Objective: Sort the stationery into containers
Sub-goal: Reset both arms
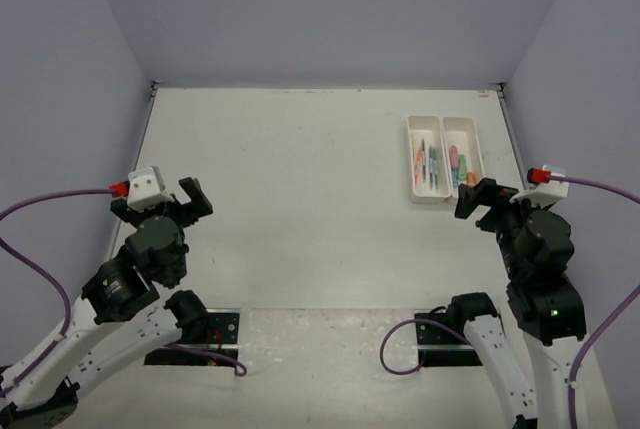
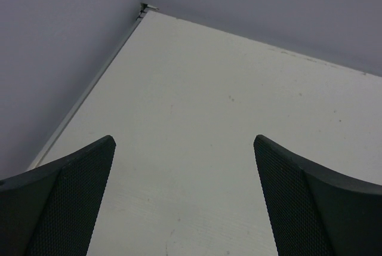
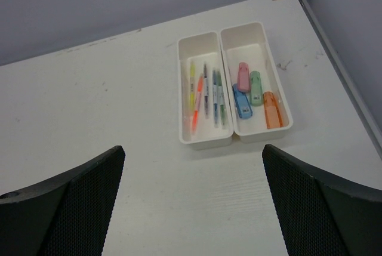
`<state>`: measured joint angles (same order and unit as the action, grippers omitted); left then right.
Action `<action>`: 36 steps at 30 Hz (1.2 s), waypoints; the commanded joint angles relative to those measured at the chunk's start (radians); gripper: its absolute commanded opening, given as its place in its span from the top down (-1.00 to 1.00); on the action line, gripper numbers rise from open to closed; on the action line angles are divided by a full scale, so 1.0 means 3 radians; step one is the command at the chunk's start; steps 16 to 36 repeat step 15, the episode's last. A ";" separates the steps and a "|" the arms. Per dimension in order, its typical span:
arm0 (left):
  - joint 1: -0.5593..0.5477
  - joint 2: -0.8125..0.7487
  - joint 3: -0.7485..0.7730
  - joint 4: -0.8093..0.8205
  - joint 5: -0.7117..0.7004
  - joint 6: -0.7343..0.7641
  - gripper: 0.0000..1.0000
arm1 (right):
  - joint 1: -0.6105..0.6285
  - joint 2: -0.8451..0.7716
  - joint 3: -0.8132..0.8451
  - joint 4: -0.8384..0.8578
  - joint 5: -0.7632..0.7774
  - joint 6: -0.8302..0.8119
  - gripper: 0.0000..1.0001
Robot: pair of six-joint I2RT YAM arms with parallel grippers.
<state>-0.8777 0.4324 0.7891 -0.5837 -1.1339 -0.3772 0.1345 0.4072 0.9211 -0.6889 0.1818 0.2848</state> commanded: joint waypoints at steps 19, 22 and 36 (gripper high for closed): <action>0.2194 0.0290 -0.0234 0.0806 0.2238 0.0175 -1.00 | -0.0008 -0.0014 -0.0066 0.0132 0.0044 0.0027 -0.98; 0.2194 0.0290 -0.0234 0.0806 0.2238 0.0175 -1.00 | -0.0008 -0.0014 -0.0066 0.0132 0.0044 0.0027 -0.98; 0.2194 0.0290 -0.0234 0.0806 0.2238 0.0175 -1.00 | -0.0008 -0.0014 -0.0066 0.0132 0.0044 0.0027 -0.98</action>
